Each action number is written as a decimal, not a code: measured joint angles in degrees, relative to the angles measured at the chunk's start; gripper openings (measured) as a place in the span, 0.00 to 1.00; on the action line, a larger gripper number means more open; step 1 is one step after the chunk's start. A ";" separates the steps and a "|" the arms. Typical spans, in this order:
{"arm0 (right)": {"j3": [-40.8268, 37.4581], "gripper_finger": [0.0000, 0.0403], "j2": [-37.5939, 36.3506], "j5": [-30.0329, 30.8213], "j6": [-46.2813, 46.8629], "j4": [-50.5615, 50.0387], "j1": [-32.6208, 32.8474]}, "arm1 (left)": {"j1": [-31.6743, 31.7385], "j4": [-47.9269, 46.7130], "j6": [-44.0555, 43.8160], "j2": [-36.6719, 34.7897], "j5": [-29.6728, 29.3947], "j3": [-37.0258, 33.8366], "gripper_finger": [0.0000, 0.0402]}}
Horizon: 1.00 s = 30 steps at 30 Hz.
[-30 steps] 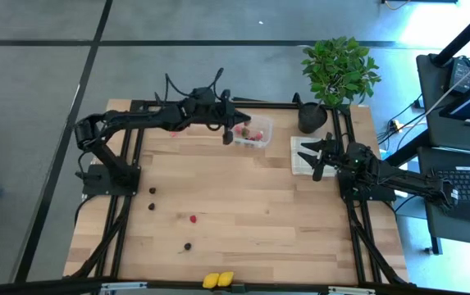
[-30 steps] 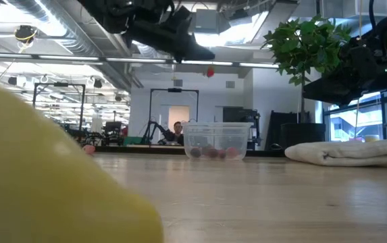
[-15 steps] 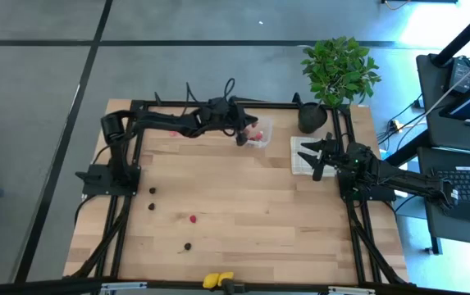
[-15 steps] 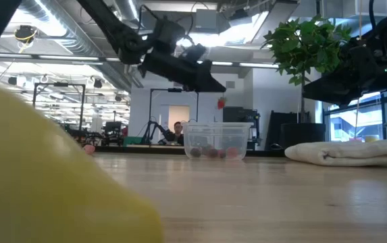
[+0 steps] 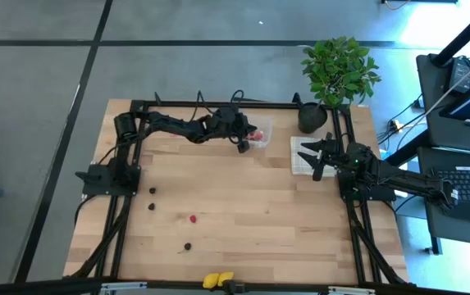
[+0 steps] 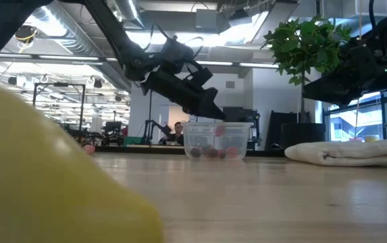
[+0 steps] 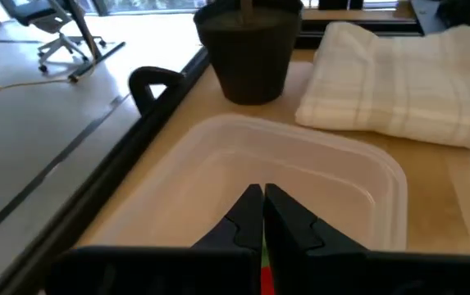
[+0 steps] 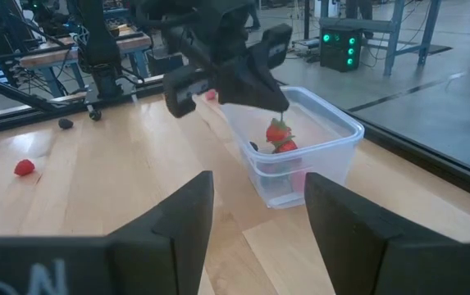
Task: Pick and placing Produce into tupperware
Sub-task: Put the strawberry into the transparent container
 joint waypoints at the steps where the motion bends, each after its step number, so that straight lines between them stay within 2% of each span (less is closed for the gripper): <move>1: 0.00 0.48 0.00 0.00 0.00 -0.02 -0.01 | -0.13 -0.44 -0.06 0.12 -0.03 0.00 0.00; 15: 0.00 0.48 0.00 0.00 0.00 -0.02 0.01 | -0.16 -7.48 -1.36 0.04 -1.70 0.02 0.00; 30: 0.00 0.48 0.00 0.00 0.02 -0.02 0.01 | -0.09 -7.30 -1.31 0.04 -1.88 0.02 0.00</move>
